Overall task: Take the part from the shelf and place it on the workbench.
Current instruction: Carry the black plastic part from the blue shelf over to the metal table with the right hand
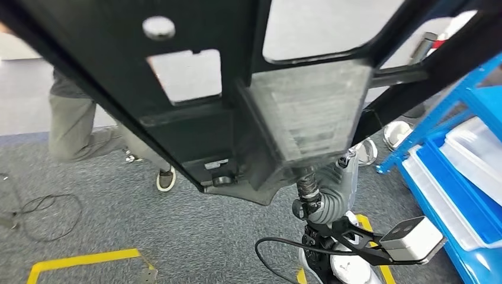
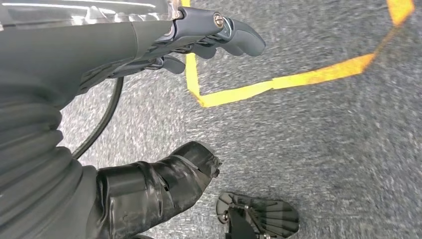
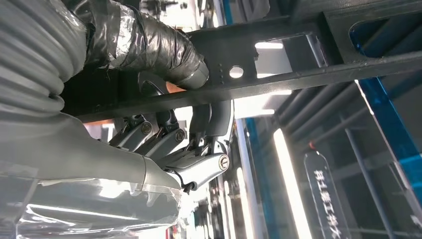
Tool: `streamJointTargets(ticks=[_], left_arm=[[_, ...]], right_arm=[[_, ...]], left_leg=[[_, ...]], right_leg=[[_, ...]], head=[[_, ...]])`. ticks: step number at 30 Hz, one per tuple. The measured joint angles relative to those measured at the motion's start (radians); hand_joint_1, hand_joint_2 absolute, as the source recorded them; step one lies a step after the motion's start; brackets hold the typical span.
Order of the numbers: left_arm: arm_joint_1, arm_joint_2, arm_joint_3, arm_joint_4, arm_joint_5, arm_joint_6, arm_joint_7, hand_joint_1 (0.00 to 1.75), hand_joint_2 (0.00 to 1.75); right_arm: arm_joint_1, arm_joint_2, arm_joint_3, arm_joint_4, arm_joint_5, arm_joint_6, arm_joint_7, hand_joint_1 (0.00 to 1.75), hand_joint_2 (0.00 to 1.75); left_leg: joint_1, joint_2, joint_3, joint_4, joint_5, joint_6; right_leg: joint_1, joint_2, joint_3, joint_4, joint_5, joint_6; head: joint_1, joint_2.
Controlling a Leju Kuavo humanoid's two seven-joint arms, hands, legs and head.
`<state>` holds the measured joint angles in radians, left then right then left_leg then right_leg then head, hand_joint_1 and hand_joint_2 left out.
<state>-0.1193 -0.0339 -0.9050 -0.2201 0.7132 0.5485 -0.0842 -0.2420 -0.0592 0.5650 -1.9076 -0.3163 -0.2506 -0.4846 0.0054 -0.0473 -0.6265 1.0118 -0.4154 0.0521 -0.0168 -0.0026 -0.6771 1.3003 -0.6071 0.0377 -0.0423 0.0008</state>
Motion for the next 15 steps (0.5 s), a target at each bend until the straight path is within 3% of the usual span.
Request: streamJointTargets(ticks=[1, 2, 4, 6, 8, 9, 11, 12, 13, 15], left_arm=[[0.001, 0.0, -0.001, 0.0, 0.004, -0.001, -0.002, 0.0, 1.75], [0.003, 0.0, -0.001, 0.0, 0.008, -0.003, -0.004, 0.0, 1.75], [0.004, 0.001, -0.001, 0.0, 0.011, -0.006, -0.009, 0.0, 1.75], [0.003, 0.001, -0.001, 0.0, 0.012, -0.007, -0.016, 0.0, 1.75], [0.005, 0.003, -0.001, 0.0, 0.014, -0.008, -0.019, 0.0, 1.75], [0.008, 0.005, -0.001, 0.0, 0.013, -0.01, -0.017, 0.0, 1.75], [0.009, 0.009, -0.001, 0.0, 0.008, -0.02, -0.004, 0.0, 1.75], [0.008, 0.01, -0.002, 0.0, 0.004, -0.029, 0.007, 0.0, 1.75], [0.006, 0.012, -0.004, 0.0, -0.001, -0.039, 0.02, 0.0, 1.75], [0.004, 0.017, -0.008, 0.0, -0.009, -0.055, 0.038, 0.0, 1.75]], right_arm=[[0.001, 0.0, 0.0, 0.0, -0.006, 0.001, -0.001, 1.75, 1.75], [0.0, 0.0, 0.0, 0.0, -0.011, 0.002, -0.002, 1.75, 1.75], [-0.002, 0.001, 0.0, 0.0, -0.017, 0.004, -0.005, 1.75, 1.75], [-0.003, 0.002, 0.0, 0.0, -0.017, 0.004, -0.006, 1.75, 1.75], [-0.006, 0.005, 0.0, 0.0, -0.015, -0.002, -0.002, 1.75, 1.75], [-0.009, 0.008, 0.0, 0.0, -0.013, -0.008, 0.001, 1.75, 1.75], [-0.012, 0.014, 0.002, 0.001, -0.008, -0.021, 0.005, 1.75, 1.75], [-0.012, 0.016, 0.003, 0.001, -0.004, -0.03, 0.005, 1.75, 1.75], [-0.012, 0.017, 0.004, 0.001, 0.001, -0.041, 0.004, 1.75, 1.75], [-0.009, 0.018, 0.005, 0.0, 0.01, -0.065, 0.003, 1.75, 1.75]], left_leg=[[0.0, -0.015, 0.0, 0.003, -0.001, 0.0], [0.0, -0.029, 0.0, 0.008, -0.003, -0.002], [0.0, -0.058, -0.005, 0.02, -0.009, -0.01], [0.002, -0.081, -0.016, 0.027, -0.01, -0.021], [0.007, -0.102, -0.023, 0.024, -0.005, -0.036], [0.007, -0.094, -0.025, 0.027, -0.007, -0.042], [0.005, -0.04, -0.049, 0.076, -0.034, -0.051], [0.005, -0.003, -0.074, 0.128, -0.061, -0.055], [0.006, 0.019, -0.107, 0.19, -0.089, -0.059], [0.009, 0.036, -0.155, 0.276, -0.114, -0.066]], right_leg=[[-0.001, 0.002, -0.001, -0.015, 0.025, -0.001], [-0.002, 0.009, 0.017, -0.066, 0.064, -0.002], [-0.007, 0.055, 0.065, -0.191, 0.125, -0.007], [-0.007, 0.087, 0.087, -0.249, 0.136, -0.013], [-0.005, 0.071, 0.093, -0.255, 0.137, -0.022], [-0.005, 0.059, 0.099, -0.261, 0.139, -0.028], [-0.008, 0.032, 0.11, -0.273, 0.144, -0.041], [-0.005, 0.016, 0.113, -0.275, 0.144, -0.045], [-0.003, 0.0, 0.115, -0.276, 0.142, -0.048], [0.001, -0.031, 0.116, -0.275, 0.138, -0.05]], head=[[0.0, 0.0], [0.0, 0.0], [-0.001, 0.0], [-0.001, 0.0], [-0.001, 0.0], [-0.001, 0.0], [-0.007, 0.0], [-0.01, 0.0], [-0.013, 0.0], [-0.013, 0.0]])
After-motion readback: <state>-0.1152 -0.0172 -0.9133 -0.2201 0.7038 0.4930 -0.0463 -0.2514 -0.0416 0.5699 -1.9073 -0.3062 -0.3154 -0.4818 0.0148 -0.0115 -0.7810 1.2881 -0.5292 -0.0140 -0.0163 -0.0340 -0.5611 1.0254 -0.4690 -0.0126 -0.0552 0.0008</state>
